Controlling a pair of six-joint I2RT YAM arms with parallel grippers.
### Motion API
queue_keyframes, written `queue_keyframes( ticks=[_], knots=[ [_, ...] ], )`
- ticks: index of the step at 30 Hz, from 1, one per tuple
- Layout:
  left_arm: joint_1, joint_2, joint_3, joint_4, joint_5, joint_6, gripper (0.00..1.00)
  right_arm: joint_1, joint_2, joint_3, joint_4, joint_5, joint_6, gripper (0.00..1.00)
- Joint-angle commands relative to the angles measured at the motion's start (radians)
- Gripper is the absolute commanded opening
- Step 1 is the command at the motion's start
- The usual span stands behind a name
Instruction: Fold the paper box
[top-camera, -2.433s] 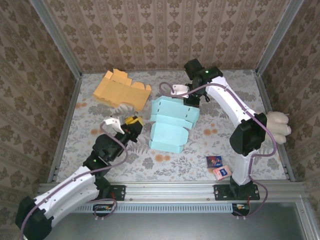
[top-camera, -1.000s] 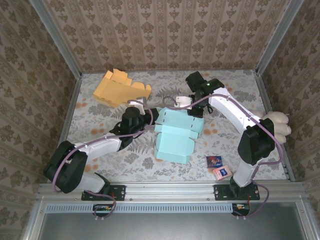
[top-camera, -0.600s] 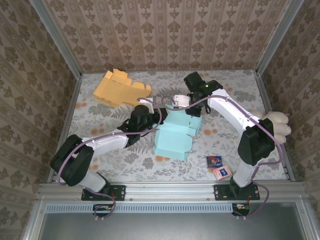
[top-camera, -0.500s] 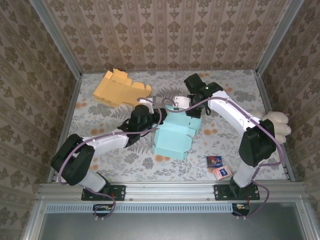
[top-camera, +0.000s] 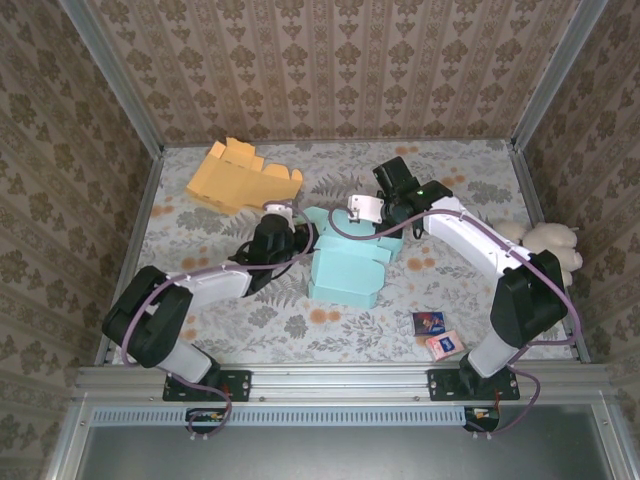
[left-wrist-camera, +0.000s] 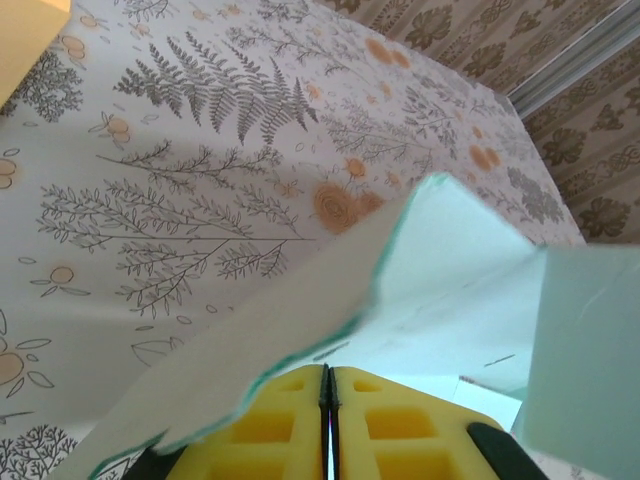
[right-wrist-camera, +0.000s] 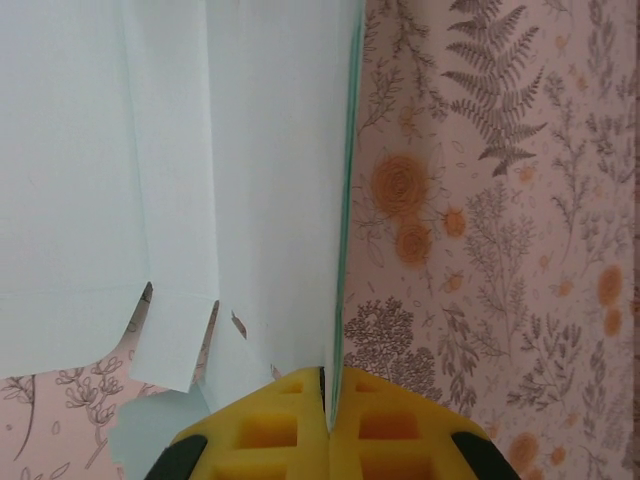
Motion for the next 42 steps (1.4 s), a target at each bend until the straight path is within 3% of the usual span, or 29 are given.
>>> queue_keyframes(
  ticks=[1, 27, 36, 42],
  knots=[
    [0.012, 0.023, -0.018, -0.017, -0.038, 0.002, 0.11, 0.005, -0.031, -0.018, 0.033, 0.033, -0.007, 0.00],
    [0.007, 0.195, 0.091, 0.148, 0.169, -0.102, 0.08, 0.005, 0.004, -0.061, 0.101, 0.026, 0.048, 0.00],
    [0.050, 0.093, 0.066, -0.085, -0.031, -0.014, 0.08, 0.003, 0.010, -0.056, 0.104, 0.038, 0.051, 0.00],
    [0.087, 0.087, 0.010, -0.069, -0.085, -0.023, 0.09, 0.003, 0.005, -0.068, 0.107, 0.039, 0.052, 0.00]
  ],
)
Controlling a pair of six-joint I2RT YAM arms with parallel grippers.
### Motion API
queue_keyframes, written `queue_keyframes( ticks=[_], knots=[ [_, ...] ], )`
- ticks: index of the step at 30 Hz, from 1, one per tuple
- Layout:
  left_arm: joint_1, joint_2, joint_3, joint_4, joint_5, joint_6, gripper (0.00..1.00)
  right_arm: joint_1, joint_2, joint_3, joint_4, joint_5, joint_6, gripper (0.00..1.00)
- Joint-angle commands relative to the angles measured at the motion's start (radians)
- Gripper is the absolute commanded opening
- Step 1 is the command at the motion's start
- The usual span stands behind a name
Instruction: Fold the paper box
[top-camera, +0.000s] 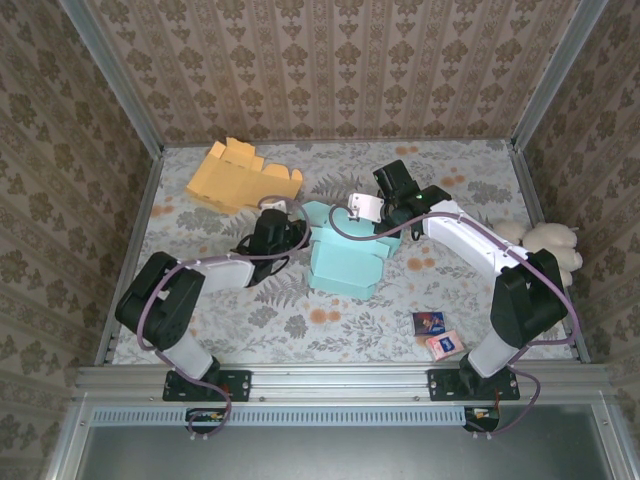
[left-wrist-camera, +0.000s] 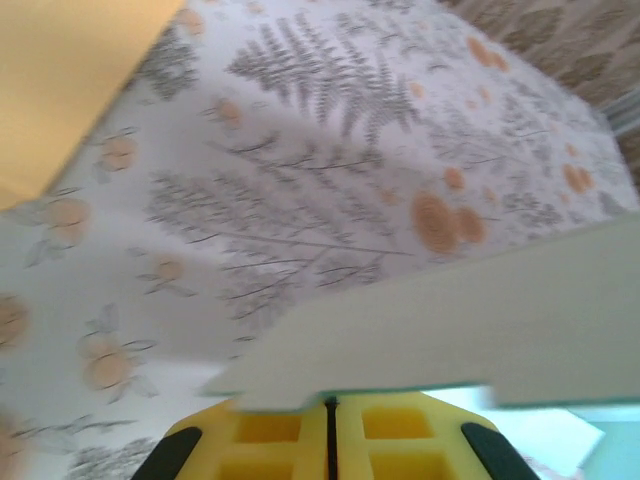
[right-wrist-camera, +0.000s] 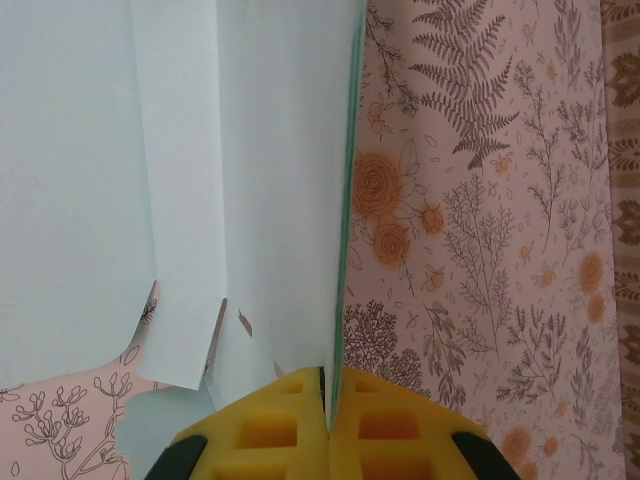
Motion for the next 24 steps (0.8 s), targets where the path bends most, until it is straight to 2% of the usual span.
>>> queue_keyframes(
  ticks=[1, 13, 24],
  knots=[
    [0.014, -0.012, -0.019, -0.029, -0.038, 0.024, 0.09, 0.003, 0.006, -0.018, 0.010, 0.011, 0.018, 0.00],
    [-0.007, 0.116, 0.063, 0.056, 0.124, -0.003, 0.10, 0.006, 0.009, -0.021, 0.015, 0.000, 0.024, 0.00],
    [-0.041, 0.146, 0.110, 0.094, 0.163, -0.013, 0.13, 0.023, 0.002, -0.086, 0.106, 0.004, -0.001, 0.00]
  ],
)
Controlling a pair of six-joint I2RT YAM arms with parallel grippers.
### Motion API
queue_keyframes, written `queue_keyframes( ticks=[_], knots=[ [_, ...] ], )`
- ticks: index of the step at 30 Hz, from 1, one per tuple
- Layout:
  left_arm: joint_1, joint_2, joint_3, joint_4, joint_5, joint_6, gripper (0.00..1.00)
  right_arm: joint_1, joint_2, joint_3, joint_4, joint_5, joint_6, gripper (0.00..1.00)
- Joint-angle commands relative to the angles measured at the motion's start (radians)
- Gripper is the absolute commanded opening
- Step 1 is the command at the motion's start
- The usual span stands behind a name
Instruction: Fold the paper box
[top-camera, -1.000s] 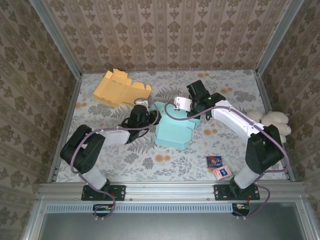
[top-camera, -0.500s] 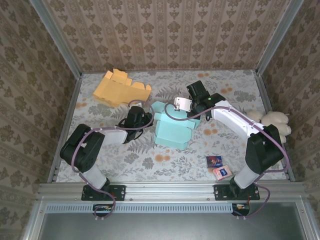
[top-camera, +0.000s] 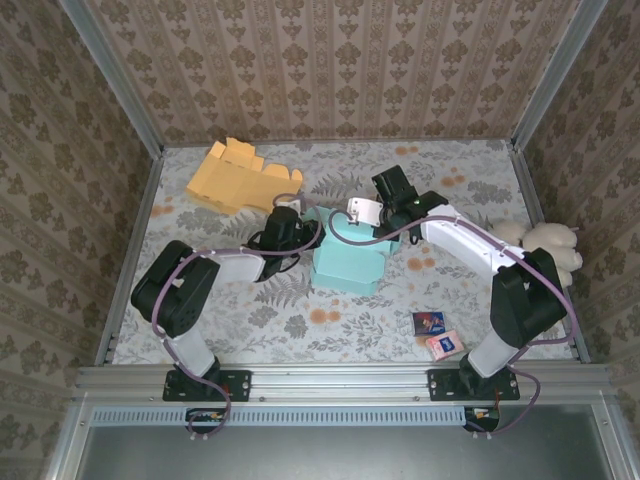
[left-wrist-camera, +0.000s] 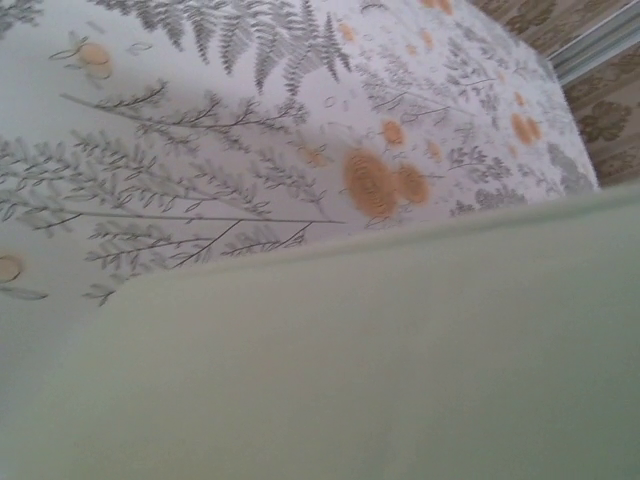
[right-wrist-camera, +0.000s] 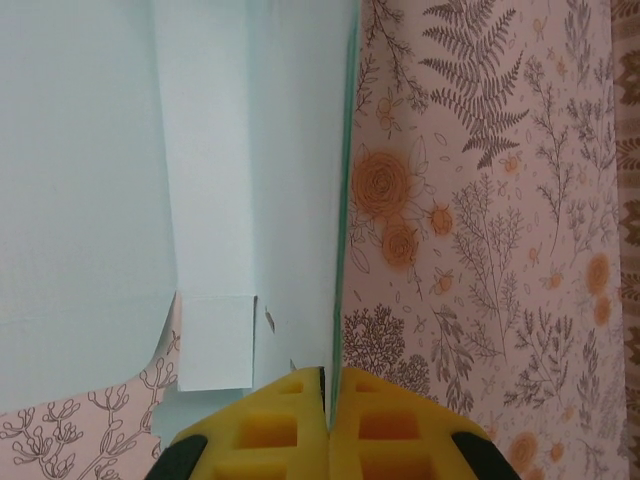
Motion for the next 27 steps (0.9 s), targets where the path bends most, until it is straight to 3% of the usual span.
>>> queue_keyframes(
  ticks=[1, 6, 12, 19, 22, 27],
  knots=[
    [0.000, 0.039, 0.015, 0.049, 0.035, -0.012, 0.14, 0.012, 0.000, -0.033, 0.048, -0.004, -0.002, 0.00],
    [0.019, 0.009, -0.066, 0.106, 0.028, 0.006, 0.14, 0.013, -0.015, -0.093, 0.163, 0.061, -0.045, 0.00],
    [0.018, -0.187, -0.184, 0.062, 0.030, 0.126, 0.16, 0.020, -0.046, -0.194, 0.374, 0.118, -0.187, 0.00],
    [0.007, -0.429, -0.321, -0.047, -0.172, 0.238, 0.19, 0.046, -0.039, -0.283, 0.626, 0.138, -0.345, 0.00],
    [0.038, -0.430, -0.335, -0.057, -0.212, 0.255, 0.20, 0.066, -0.017, -0.356, 0.810, 0.142, -0.452, 0.00],
    [0.094, -0.348, -0.361, 0.052, -0.157, 0.271, 0.19, 0.079, 0.033, -0.405, 1.002, 0.162, -0.497, 0.00]
  ],
)
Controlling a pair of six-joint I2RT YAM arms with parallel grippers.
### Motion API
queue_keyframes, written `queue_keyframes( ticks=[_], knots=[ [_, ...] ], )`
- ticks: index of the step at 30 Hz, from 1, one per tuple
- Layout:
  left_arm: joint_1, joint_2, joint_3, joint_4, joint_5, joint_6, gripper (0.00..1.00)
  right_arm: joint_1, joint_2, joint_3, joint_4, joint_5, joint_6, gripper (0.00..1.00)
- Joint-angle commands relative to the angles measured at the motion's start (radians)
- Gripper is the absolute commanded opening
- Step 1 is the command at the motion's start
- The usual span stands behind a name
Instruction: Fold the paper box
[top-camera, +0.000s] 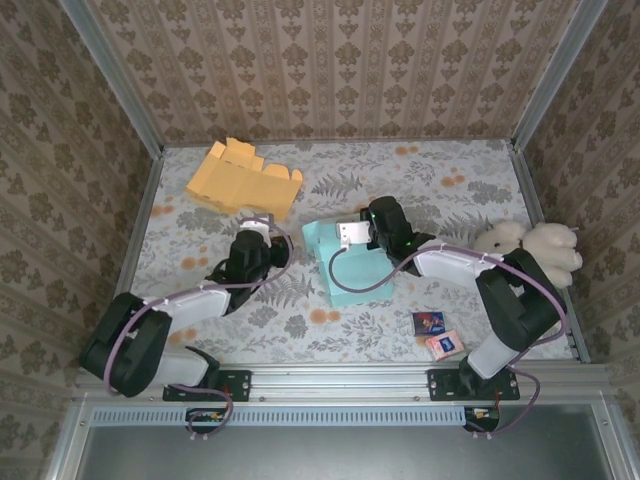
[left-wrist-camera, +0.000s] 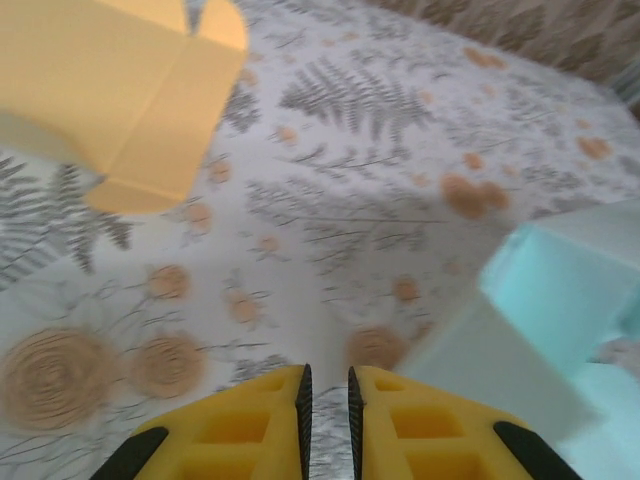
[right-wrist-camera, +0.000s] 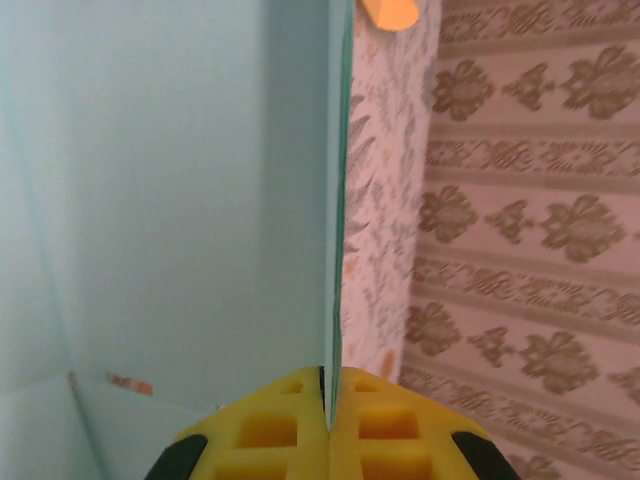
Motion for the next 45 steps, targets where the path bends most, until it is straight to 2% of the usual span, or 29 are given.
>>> queue_keyframes(
  ticks=[1, 7, 11, 18, 24, 29, 30, 35, 45],
  knots=[
    [0.023, 0.057, -0.026, 0.089, 0.019, 0.055, 0.19, 0.005, 0.043, -0.024, 0.217, 0.039, -0.077, 0.00],
    [0.024, 0.183, -0.032, 0.249, 0.106, 0.114, 0.21, 0.005, 0.117, -0.043, 0.367, 0.052, -0.103, 0.00],
    [0.032, 0.231, -0.043, 0.331, 0.119, 0.152, 0.28, 0.005, 0.156, -0.060, 0.464, 0.049, -0.127, 0.00],
    [0.073, 0.283, -0.022, 0.362, 0.164, 0.186, 0.32, -0.003, 0.162, -0.062, 0.449, 0.016, -0.134, 0.00],
    [0.091, 0.287, -0.059, 0.454, 0.251, 0.210, 0.45, -0.006, 0.162, -0.060, 0.445, 0.017, -0.152, 0.00],
    [0.094, 0.302, -0.054, 0.469, 0.287, 0.219, 0.45, -0.006, 0.163, -0.069, 0.449, 0.018, -0.169, 0.00],
    [0.122, 0.309, -0.054, 0.478, 0.298, 0.217, 0.45, -0.005, 0.166, -0.072, 0.451, 0.020, -0.177, 0.00],
    [0.153, 0.341, -0.044, 0.514, 0.339, 0.203, 0.45, -0.006, 0.172, -0.079, 0.451, 0.024, -0.183, 0.00],
    [0.175, 0.405, -0.042, 0.609, 0.469, 0.211, 0.48, -0.008, 0.174, -0.074, 0.431, 0.023, -0.183, 0.00]
  ],
)
